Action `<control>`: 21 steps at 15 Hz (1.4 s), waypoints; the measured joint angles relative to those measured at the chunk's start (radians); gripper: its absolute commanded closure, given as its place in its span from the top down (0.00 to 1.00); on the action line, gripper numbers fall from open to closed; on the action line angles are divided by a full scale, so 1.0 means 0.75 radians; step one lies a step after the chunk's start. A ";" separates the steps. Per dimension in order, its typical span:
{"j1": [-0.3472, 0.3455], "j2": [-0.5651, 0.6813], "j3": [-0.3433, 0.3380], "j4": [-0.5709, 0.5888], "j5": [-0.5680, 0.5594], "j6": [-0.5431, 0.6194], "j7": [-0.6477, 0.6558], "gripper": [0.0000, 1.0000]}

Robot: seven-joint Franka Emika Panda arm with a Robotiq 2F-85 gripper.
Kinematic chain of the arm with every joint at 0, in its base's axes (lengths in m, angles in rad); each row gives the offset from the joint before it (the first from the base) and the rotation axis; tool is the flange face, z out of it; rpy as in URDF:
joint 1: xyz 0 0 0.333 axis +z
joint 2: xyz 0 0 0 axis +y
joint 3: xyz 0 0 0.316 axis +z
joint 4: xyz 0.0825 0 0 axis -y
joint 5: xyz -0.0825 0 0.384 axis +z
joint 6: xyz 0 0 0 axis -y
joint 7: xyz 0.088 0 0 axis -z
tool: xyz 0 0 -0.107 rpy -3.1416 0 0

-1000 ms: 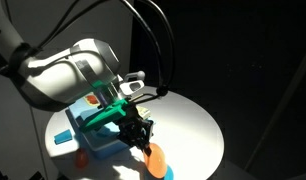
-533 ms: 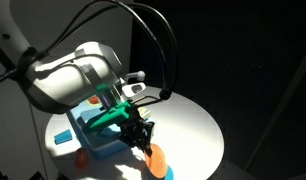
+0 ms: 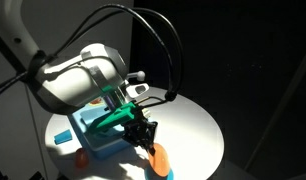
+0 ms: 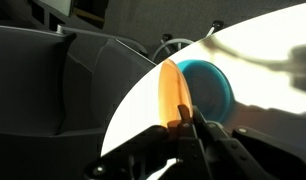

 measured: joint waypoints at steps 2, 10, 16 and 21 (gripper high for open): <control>-0.004 0.015 -0.003 0.012 0.000 0.018 -0.001 0.01; -0.010 0.085 -0.006 0.079 0.000 0.047 -0.003 0.01; -0.010 0.111 -0.006 0.096 0.000 0.049 -0.003 0.01; -0.010 0.119 -0.006 0.096 0.000 0.050 -0.003 0.01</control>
